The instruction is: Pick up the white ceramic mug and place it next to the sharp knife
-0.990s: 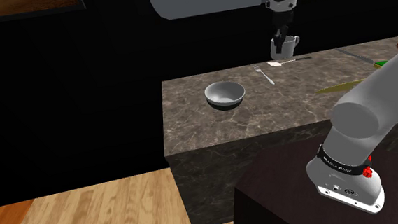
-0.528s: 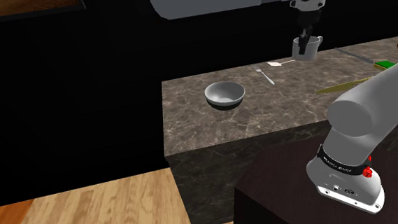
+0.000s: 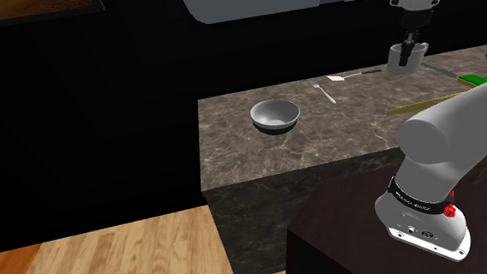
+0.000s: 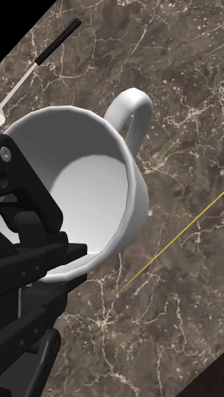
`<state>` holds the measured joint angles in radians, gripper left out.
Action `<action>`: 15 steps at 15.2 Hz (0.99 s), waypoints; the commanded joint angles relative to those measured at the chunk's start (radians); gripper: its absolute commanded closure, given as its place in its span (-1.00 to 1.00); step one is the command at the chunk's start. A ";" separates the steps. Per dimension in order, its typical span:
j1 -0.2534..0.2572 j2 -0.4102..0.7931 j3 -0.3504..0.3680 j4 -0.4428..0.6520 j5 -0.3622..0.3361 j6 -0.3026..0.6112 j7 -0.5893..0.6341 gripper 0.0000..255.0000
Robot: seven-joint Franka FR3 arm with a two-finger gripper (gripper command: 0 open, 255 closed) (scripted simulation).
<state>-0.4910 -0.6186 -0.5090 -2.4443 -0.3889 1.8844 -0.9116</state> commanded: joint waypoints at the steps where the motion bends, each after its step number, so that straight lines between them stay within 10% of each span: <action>1: -0.025 -0.016 -0.036 0.006 -0.025 -0.009 -0.051 1.00; 15: -0.111 0.018 -0.336 0.143 -0.143 0.002 -0.399 1.00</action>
<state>-0.6043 -0.6129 -0.8197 -2.3242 -0.5301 1.8867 -1.2819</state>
